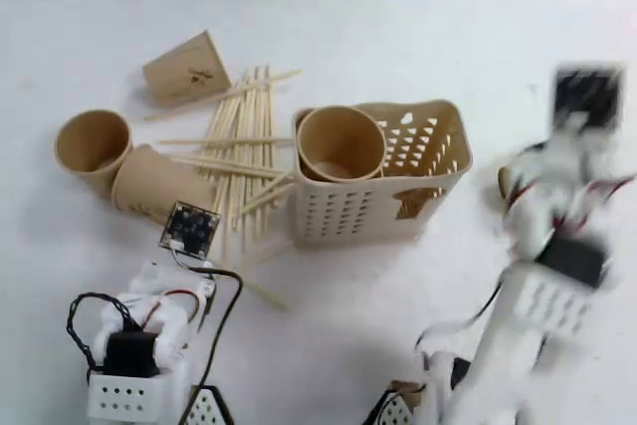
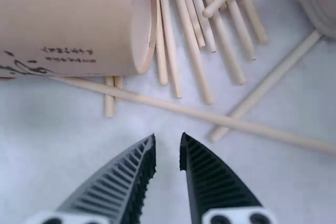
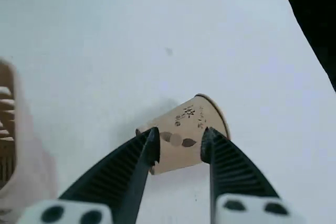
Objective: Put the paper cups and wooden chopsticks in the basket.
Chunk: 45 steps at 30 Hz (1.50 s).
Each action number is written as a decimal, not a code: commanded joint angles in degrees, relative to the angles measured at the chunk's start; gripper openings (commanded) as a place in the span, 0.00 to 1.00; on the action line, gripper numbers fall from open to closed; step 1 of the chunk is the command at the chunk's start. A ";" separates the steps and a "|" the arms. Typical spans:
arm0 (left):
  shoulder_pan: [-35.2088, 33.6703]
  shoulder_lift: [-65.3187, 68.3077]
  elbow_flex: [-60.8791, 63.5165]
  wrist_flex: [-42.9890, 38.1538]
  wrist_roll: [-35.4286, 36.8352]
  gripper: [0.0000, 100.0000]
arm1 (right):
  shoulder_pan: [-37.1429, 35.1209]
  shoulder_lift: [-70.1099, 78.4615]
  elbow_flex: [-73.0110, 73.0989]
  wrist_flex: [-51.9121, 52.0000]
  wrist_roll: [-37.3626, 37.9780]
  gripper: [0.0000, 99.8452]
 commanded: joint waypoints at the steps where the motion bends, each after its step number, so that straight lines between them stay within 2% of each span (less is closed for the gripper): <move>1: -0.22 -0.31 0.00 0.26 -0.18 0.10 | -1.71 -13.14 19.34 -8.40 4.04 0.16; 5: -0.22 -0.31 0.00 0.26 -0.18 0.10 | -0.75 -15.16 28.84 -16.92 5.45 0.17; 10: -0.22 -0.31 0.00 0.26 -0.18 0.10 | 3.03 -10.42 29.54 -21.93 5.27 0.17; 17: -0.22 -0.31 0.00 0.26 -0.18 0.10 | 9.19 4.97 27.08 -34.24 5.54 0.17; 25: -0.22 -0.31 0.00 0.26 -0.18 0.10 | 9.80 24.22 19.16 -39.52 6.42 0.17; 31: -0.22 -0.31 0.00 0.26 -0.18 0.10 | 5.93 29.58 17.85 -40.92 6.42 0.17; 40: -0.22 -0.31 0.00 0.26 -0.18 0.10 | 4.09 16.31 15.91 -37.49 3.25 0.17; 45: -0.22 -0.31 0.00 0.26 -0.18 0.10 | 4.18 18.15 10.64 -34.86 3.52 0.17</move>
